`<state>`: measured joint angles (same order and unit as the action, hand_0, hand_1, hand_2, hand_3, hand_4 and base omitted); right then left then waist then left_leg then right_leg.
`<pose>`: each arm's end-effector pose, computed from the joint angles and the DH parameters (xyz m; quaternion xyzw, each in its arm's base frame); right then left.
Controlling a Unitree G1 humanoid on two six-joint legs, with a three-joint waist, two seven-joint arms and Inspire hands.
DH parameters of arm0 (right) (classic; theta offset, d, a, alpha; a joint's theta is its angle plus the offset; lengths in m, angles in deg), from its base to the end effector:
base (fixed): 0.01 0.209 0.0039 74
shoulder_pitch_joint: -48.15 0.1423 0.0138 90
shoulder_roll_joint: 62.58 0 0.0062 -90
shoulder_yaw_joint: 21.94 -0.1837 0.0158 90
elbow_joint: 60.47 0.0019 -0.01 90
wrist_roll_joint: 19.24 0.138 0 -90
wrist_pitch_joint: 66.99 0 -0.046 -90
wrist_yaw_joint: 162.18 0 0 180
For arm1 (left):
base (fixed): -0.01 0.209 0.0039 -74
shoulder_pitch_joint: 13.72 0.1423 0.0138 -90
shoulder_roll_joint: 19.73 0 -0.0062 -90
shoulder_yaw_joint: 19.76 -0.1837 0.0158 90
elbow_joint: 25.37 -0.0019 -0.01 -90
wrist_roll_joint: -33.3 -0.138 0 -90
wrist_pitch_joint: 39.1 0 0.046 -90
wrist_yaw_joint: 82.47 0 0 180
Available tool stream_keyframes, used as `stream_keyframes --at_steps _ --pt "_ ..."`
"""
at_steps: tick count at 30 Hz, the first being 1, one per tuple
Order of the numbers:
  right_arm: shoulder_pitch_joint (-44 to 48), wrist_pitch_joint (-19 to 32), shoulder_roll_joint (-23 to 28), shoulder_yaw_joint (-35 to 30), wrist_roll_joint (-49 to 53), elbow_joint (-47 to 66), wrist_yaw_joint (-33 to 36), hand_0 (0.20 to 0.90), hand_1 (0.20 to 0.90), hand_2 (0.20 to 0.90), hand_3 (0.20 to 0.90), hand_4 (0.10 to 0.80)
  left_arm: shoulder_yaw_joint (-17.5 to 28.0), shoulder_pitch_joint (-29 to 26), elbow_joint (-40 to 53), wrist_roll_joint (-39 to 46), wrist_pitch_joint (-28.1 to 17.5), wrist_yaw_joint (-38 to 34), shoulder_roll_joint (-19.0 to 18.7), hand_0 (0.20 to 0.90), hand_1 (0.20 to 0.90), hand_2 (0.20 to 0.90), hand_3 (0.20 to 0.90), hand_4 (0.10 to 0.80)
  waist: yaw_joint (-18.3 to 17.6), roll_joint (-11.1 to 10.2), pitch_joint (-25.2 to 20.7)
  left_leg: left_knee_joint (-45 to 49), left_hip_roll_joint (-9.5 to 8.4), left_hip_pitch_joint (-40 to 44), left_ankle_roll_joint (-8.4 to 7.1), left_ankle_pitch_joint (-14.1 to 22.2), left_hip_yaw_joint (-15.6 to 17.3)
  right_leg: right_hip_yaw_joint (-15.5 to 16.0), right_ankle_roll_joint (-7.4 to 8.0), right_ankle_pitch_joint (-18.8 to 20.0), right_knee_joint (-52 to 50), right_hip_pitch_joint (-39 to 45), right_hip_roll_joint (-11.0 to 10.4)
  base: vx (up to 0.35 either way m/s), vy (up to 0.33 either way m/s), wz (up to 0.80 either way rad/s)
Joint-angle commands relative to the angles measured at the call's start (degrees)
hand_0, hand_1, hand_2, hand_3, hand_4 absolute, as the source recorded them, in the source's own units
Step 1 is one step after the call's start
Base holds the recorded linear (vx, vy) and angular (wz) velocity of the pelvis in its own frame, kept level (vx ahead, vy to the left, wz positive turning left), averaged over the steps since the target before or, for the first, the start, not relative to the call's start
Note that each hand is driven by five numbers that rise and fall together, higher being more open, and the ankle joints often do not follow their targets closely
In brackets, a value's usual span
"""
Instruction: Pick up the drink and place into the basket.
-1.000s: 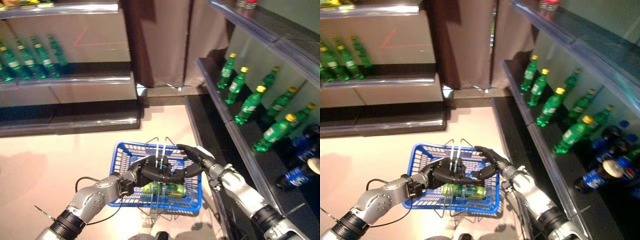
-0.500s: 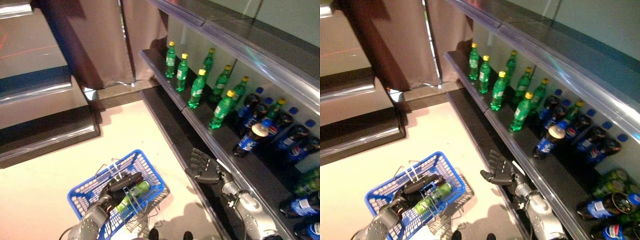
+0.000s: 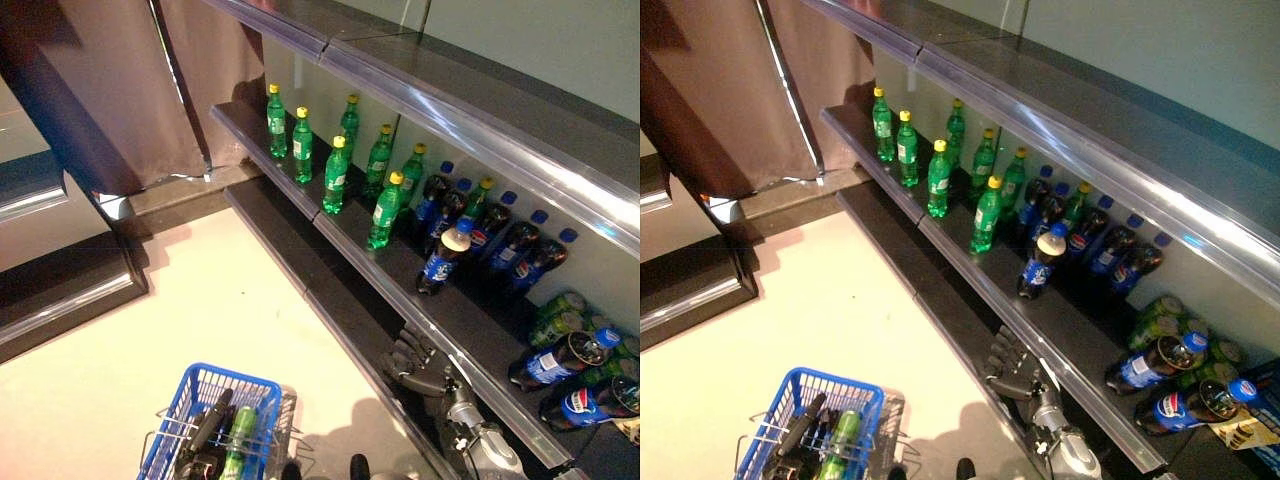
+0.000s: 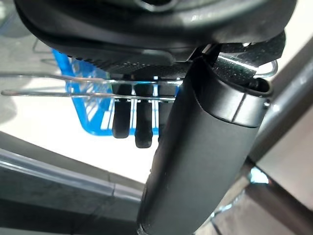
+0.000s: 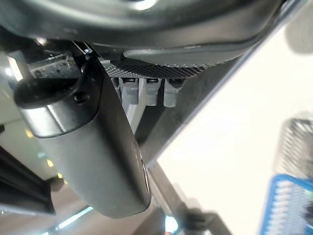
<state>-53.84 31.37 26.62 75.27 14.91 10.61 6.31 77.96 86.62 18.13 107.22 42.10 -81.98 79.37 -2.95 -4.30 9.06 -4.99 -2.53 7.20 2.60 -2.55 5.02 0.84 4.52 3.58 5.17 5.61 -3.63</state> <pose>0.1328 -0.2032 -0.0388 0.1694 0.1813 0.0309 0.9682 0.0751 0.2173 -0.0989 -0.4779 0.2527 0.4001 0.7401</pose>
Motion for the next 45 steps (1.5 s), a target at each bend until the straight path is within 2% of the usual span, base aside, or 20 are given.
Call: stream_keyframes --at_steps 1,21,30,37,39,42,45 --pt "4.2 6.5 0.7 0.6 -1.2 0.7 0.7 0.900 0.900 0.900 0.900 0.800 3.9 -6.2 5.9 2.2 -11.7 7.2 -4.1 0.300 0.300 0.300 0.200 0.100 1.8 1.9 -6.8 2.6 -1.64 1.7 -1.96 8.4 0.4 1.4 0.80 -2.8 -0.2 0.4 2.5 -0.007 -0.014 -0.04" --pt "2.8 5.4 1.9 1.7 -4.3 2.0 1.5 0.900 0.900 0.900 0.900 0.800 4.7 -3.2 5.0 4.6 -11.1 10.5 -4.9 0.300 0.300 0.300 0.200 0.100 2.3 3.0 -6.9 2.7 -2.44 1.3 -1.43 8.7 -2.1 1.7 0.25 -3.2 -0.6 0.6 2.2 0.018 0.010 -0.02" --pt "2.9 5.1 1.9 2.4 -5.7 2.6 1.9 0.900 0.900 0.900 0.900 0.800 4.3 -3.4 4.7 5.0 -11.4 10.6 -4.4 0.300 0.300 0.300 0.200 0.100 3.3 3.1 -5.9 4.8 -3.38 0.5 -0.65 9.5 -4.5 2.4 0.21 -4.4 -3.9 0.0 0.6 0.008 0.087 0.03" --pt "3.9 6.0 1.4 2.8 -6.7 2.2 4.1 0.900 0.900 0.900 0.900 0.800 4.9 -4.1 3.8 4.1 -11.2 11.2 -4.6 0.300 0.300 0.300 0.200 0.100 4.8 3.0 -4.4 7.1 -5.39 0.2 1.17 10.9 -8.1 4.1 1.42 -4.6 -11.6 -2.8 -2.4 0.002 0.145 0.26" --pt "4.3 6.9 1.5 3.1 -7.0 2.1 5.0 0.900 0.900 0.900 0.900 0.800 5.8 -4.3 3.1 3.8 -10.2 11.3 -5.3 0.300 0.300 0.300 0.200 0.100 5.0 3.0 -3.2 8.5 -6.42 -0.3 2.14 11.3 -10.0 3.7 2.07 -2.8 -17.8 -6.4 -3.7 -0.007 0.187 0.29" --pt "4.8 7.1 1.7 3.5 -7.2 2.4 6.1 0.900 0.900 0.900 0.900 0.800 6.2 -5.2 1.9 2.6 -9.3 11.4 -6.3 0.300 0.300 0.300 0.200 0.100 5.0 3.6 -2.2 9.6 -7.41 -1.1 2.83 11.2 -11.8 2.3 1.52 -0.2 -26.6 -9.9 -4.6 0.000 0.198 0.28" --pt "5.1 7.0 1.9 3.8 -7.0 2.5 6.2 0.900 0.900 0.900 0.900 0.800 6.7 -6.0 1.3 2.5 -8.8 11.0 -7.0 0.300 0.300 0.300 0.200 0.100 5.6 4.1 -1.8 10.4 -8.03 -1.5 3.03 11.0 -12.5 2.3 1.40 3.0 -34.2 -13.1 -6.2 0.038 0.156 0.35"
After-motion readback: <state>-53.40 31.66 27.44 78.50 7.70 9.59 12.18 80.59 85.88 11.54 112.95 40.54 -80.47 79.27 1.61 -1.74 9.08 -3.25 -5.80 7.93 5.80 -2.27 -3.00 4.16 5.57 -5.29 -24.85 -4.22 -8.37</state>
